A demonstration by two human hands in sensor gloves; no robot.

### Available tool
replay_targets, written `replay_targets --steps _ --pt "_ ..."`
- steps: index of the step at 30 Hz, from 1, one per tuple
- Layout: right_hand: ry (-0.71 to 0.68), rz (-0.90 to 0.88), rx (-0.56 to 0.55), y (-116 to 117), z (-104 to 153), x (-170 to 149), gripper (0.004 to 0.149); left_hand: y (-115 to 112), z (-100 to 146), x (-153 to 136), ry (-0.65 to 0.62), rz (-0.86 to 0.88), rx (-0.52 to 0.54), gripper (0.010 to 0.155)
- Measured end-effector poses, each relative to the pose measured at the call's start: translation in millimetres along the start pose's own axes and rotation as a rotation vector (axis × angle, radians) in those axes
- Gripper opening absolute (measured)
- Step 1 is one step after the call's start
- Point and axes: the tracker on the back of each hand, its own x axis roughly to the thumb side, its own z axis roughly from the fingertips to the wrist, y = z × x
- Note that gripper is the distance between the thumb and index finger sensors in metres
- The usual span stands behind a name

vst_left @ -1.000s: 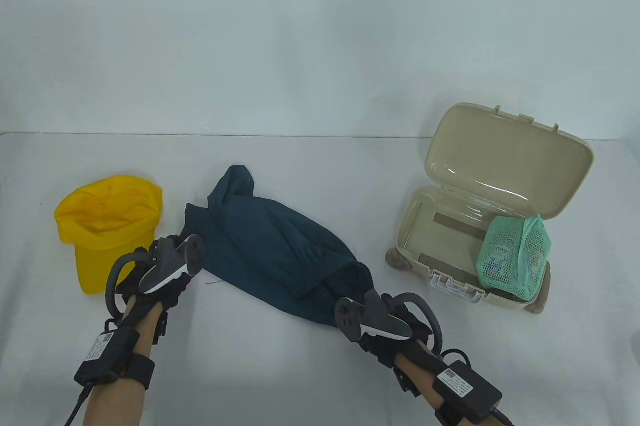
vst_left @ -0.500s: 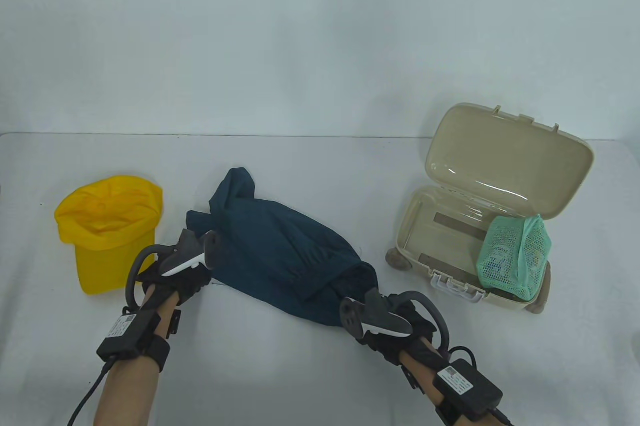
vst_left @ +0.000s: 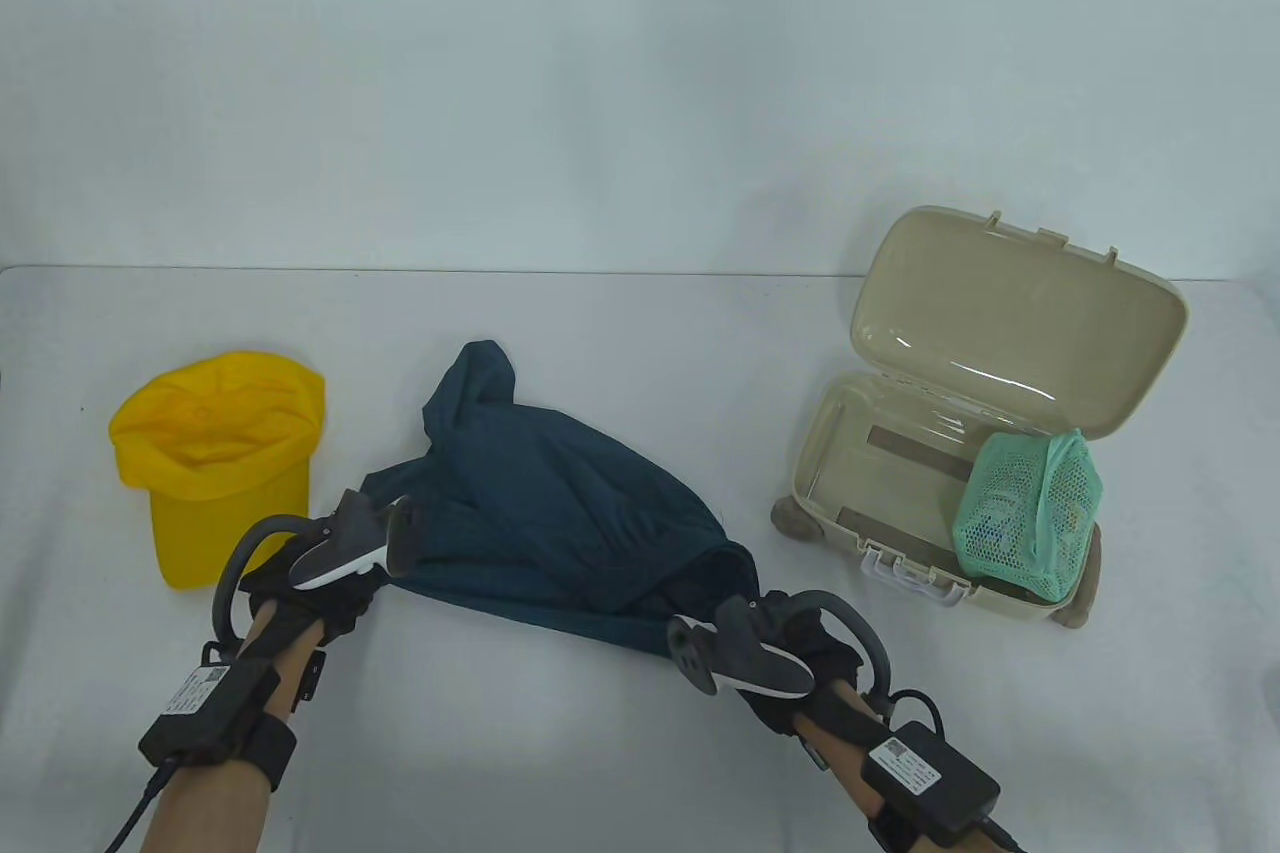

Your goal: Pack suitcase

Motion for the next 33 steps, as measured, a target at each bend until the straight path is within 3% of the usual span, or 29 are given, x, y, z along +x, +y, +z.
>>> replay_targets --steps 3,7,10,13,16,18,20,21,23,24,26,27,29,30,33 --pt "0.034 -0.045 -0.067 -17.8 4.9 -13.5 0.046 14.2 17.1 -8.2 -0.011 0.026 0.056 0.042" --pt "0.009 -0.092 -0.068 -51.5 20.1 -36.0 0.046 46.1 47.9 -29.2 -0.037 0.139 0.166 0.043" --pt "-0.034 -0.106 -0.061 -82.1 37.1 -55.8 0.046 64.7 71.0 -43.5 -0.113 0.201 0.171 0.043" --pt "-0.065 -0.11 -0.003 -101.7 39.1 -67.0 0.047 68.6 77.4 -45.8 -0.172 0.218 0.127 0.043" --pt "-0.076 -0.051 0.097 -107.6 11.4 -65.9 0.046 67.4 62.6 -39.0 -0.166 0.147 0.092 0.043" --pt "-0.035 -0.01 0.112 -112.3 -22.1 -61.9 0.046 77.1 37.1 -39.9 -0.039 0.034 0.102 0.043" --pt "0.089 0.002 0.021 -134.4 -57.0 -62.3 0.046 107.4 21.4 -54.0 0.144 -0.068 0.166 0.043" --pt "0.197 -0.008 -0.097 -159.2 -71.6 -65.4 0.046 137.2 24.0 -69.0 0.274 -0.061 0.273 0.043" --pt "0.44 -0.138 -0.411 -224.4 -70.3 -79.5 0.045 201.2 54.6 -109.7 0.455 0.2 0.539 0.043" --pt "0.484 -0.243 -0.512 -245.3 -63.9 -85.9 0.045 223.9 73.9 -126.7 0.483 0.35 0.648 0.043" --pt "0.489 -0.484 -0.637 -291.9 -39.5 -103.2 0.045 269.7 131.4 -158.2 0.47 0.572 0.907 0.043" --pt "0.461 -0.5 -0.686 -304.2 -27.9 -108.0 0.045 282.4 159.0 -165.5 0.445 0.565 1.004 0.043" --pt "0.428 -0.422 -0.774 -309.9 -8.5 -112.4 0.046 285.9 204.1 -165.4 0.362 0.501 1.139 0.044" --pt "0.416 -0.393 -0.785 -306.0 -5.0 -112.3 0.046 281.2 212.7 -162.6 0.321 0.484 1.154 0.043" --pt "0.348 -0.335 -0.73 -257.7 -1.0 -102.8 0.046 233.2 219.4 -140.6 0.14 0.431 1.062 0.043"
